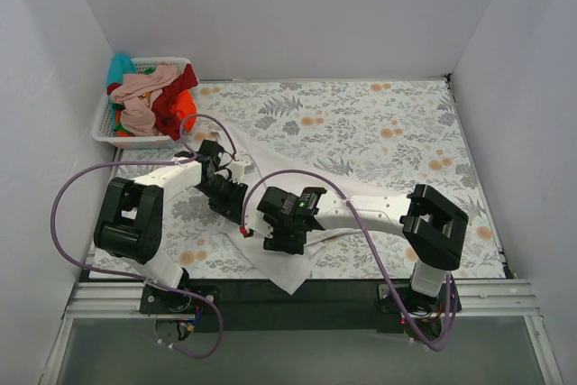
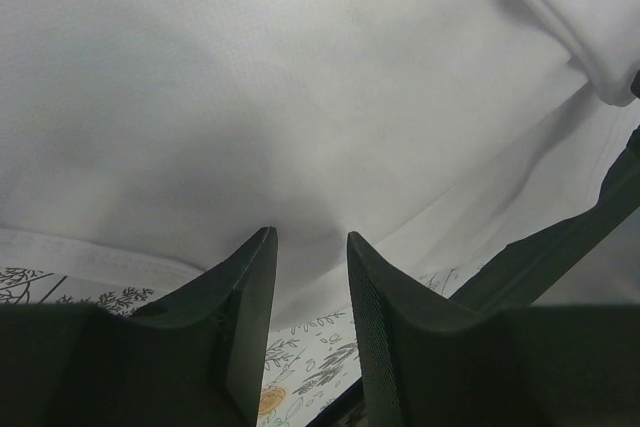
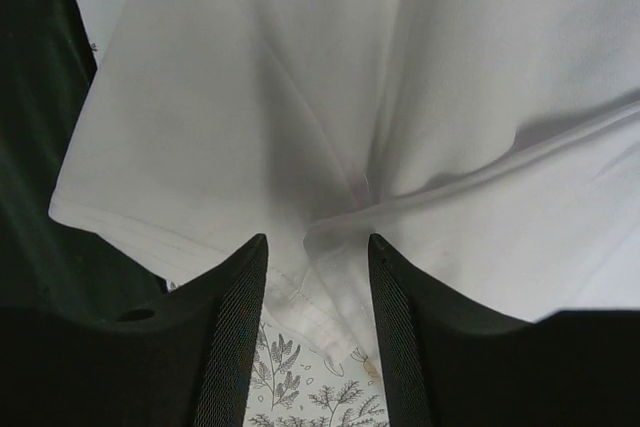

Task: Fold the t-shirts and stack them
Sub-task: Flatten the tshirt out

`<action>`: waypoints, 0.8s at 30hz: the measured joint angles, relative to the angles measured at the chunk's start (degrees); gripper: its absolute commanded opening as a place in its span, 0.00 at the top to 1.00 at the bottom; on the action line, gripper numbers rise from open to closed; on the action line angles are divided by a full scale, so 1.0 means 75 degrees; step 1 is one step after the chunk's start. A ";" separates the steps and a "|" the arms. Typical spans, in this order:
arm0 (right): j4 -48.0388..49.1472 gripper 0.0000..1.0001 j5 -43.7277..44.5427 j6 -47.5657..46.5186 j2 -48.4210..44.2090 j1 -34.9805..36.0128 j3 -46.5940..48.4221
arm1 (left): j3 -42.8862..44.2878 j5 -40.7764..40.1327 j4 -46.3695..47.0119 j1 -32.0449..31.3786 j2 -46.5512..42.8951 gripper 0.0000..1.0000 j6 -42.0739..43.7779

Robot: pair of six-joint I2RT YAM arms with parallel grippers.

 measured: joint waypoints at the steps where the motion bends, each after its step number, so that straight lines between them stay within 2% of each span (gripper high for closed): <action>1: -0.0003 0.48 0.0029 0.0035 0.0061 0.0003 0.0032 | -0.0006 0.0000 0.0012 0.0009 0.0000 0.67 -0.0006; 6: 0.0108 0.50 0.0163 0.0143 0.0382 0.0003 0.0219 | -0.0044 -0.0003 0.0096 0.0035 0.0000 0.67 -0.0023; 11: 0.0122 0.57 0.0329 0.0221 0.0650 0.0003 0.0236 | -0.0052 -0.0006 0.0187 0.0087 0.0000 0.67 -0.0020; 15: 0.0128 0.59 0.0554 0.0233 0.0691 0.0003 0.0233 | -0.0082 -0.0012 0.0210 0.0166 0.0000 0.67 -0.0020; 22: 0.0119 0.84 0.0982 0.0227 0.0495 -0.0006 0.0128 | -0.0137 -0.0006 0.0230 0.0216 0.0000 0.68 -0.0020; 24: 0.0096 0.87 0.1037 0.0219 0.0393 -0.0009 0.0117 | -0.0137 -0.0009 0.0230 0.0219 0.0000 0.69 -0.0020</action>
